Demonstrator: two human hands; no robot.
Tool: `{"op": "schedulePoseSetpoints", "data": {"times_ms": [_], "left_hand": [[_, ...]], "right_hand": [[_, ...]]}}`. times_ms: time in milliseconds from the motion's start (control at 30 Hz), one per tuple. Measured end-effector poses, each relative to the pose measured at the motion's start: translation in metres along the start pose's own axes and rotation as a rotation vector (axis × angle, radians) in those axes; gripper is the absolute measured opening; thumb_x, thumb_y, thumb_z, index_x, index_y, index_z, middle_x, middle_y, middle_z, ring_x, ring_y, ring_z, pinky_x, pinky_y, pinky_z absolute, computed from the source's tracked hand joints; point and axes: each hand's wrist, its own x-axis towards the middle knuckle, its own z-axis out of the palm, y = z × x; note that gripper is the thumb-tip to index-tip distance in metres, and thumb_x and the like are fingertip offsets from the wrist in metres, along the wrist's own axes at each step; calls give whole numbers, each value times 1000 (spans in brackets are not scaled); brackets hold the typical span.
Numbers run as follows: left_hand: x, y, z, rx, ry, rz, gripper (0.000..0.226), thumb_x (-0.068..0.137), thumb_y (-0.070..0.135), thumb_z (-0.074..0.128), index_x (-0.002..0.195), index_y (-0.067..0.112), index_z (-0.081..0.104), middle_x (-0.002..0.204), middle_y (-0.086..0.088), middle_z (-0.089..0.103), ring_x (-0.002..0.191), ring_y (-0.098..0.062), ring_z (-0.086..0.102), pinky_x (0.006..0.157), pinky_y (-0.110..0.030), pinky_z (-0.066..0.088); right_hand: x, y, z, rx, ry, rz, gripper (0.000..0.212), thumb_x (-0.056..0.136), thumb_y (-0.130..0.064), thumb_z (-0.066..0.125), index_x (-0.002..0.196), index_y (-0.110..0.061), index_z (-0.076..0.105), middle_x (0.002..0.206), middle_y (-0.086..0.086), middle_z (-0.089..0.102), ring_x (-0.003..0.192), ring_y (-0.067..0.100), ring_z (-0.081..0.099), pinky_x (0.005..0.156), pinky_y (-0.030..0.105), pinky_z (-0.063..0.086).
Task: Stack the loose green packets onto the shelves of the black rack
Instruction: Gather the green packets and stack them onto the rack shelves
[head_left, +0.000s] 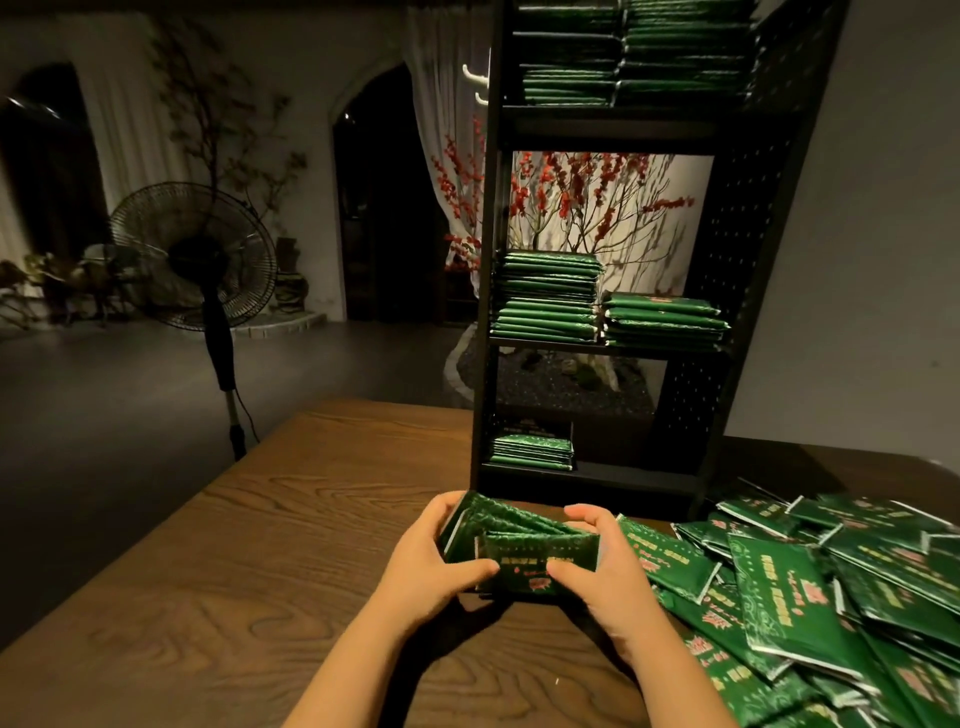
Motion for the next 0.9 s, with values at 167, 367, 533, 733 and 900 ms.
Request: {"op": "schedulePoseSetpoints", "data": {"times_ms": [167, 367, 533, 733, 900], "left_hand": [[-6, -11, 8, 132, -6, 34, 84, 65, 27, 83, 131, 54, 39, 127, 21, 57, 114, 3, 58, 98, -25, 50], [-6, -4, 13, 203, -149, -37, 86, 77, 25, 74, 130, 62, 17, 122, 16, 56, 105, 1, 60, 94, -24, 50], [-8, -4, 11, 129, -64, -54, 82, 81, 15, 73, 136, 48, 23, 118, 13, 57, 103, -2, 62, 95, -32, 52], [-9, -4, 15, 292, -132, -120, 69, 69, 43, 64, 127, 51, 27, 119, 14, 59, 110, -10, 57, 99, -39, 49], [-8, -4, 15, 198, -137, -153, 55, 76, 36, 65, 123, 43, 37, 115, 11, 64, 107, -10, 61, 99, -43, 50]], "right_hand": [[1, 7, 7, -77, -48, 50, 50, 81, -9, 76, 113, -34, 47, 120, -17, 50, 116, 1, 47, 86, 12, 36], [0, 3, 9, -135, -121, 69, 38, 81, -11, 75, 103, -28, 49, 106, -9, 59, 99, 11, 59, 75, 13, 45], [-3, -5, 8, -139, -74, 91, 44, 80, -14, 78, 110, -25, 48, 109, -12, 56, 95, -4, 54, 70, 5, 41], [-5, -7, 11, -251, -121, 104, 49, 81, -23, 76, 115, -32, 42, 110, -15, 54, 96, -3, 54, 69, 9, 42], [-4, -8, 10, -169, -129, 139, 35, 82, -14, 74, 105, -26, 50, 100, -5, 65, 89, 4, 62, 70, 14, 47]]}}
